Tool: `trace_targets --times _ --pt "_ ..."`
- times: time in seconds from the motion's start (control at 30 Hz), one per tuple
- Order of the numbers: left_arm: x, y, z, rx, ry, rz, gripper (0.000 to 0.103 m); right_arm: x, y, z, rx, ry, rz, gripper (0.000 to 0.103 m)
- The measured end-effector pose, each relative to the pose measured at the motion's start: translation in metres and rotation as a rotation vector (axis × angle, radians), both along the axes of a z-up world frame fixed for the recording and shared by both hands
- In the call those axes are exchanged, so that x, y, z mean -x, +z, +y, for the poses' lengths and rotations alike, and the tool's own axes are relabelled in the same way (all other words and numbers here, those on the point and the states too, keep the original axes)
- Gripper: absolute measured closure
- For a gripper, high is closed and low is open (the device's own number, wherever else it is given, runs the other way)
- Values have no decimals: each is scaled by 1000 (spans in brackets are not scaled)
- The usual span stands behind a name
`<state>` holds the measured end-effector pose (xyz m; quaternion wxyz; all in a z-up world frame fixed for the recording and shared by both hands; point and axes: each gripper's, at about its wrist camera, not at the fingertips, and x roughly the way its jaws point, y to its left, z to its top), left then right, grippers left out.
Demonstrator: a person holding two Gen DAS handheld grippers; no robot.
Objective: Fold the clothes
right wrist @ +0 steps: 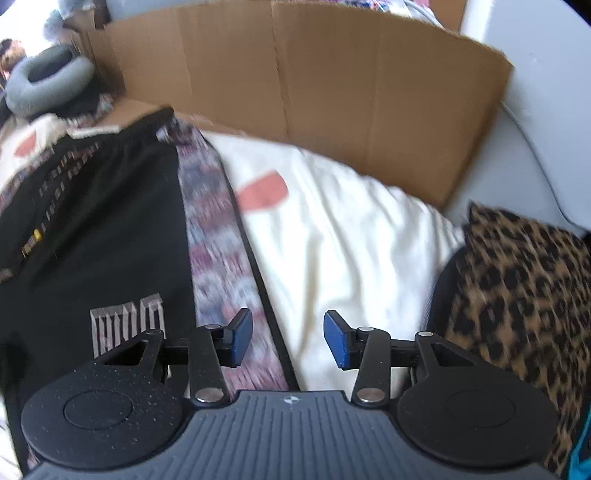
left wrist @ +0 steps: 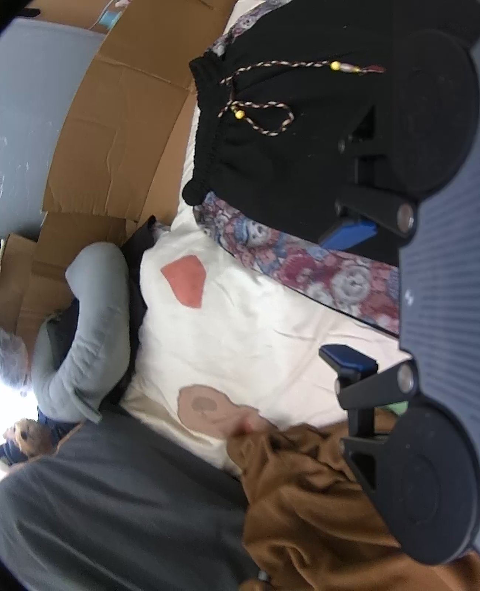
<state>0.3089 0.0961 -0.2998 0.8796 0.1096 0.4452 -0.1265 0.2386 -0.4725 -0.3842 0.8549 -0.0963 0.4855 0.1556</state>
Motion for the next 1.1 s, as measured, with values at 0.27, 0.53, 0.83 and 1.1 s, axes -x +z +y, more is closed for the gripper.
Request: trace_targets --times 0.27,0.53,0.83,1.1 --pt "33 -13 26 19 60 -9 43 26 -42 -7 -33 -66 34 57" --pt "61 -43 40 -6 53 65 43 28 -51 -8 -24 -28 47 58" --pt "66 -60 70 4 193 120 44 30 -45 -10 -2 -11 35 97" --pt "66 -58 62 10 175 109 44 24 -43 -24 7 -114 52 99"
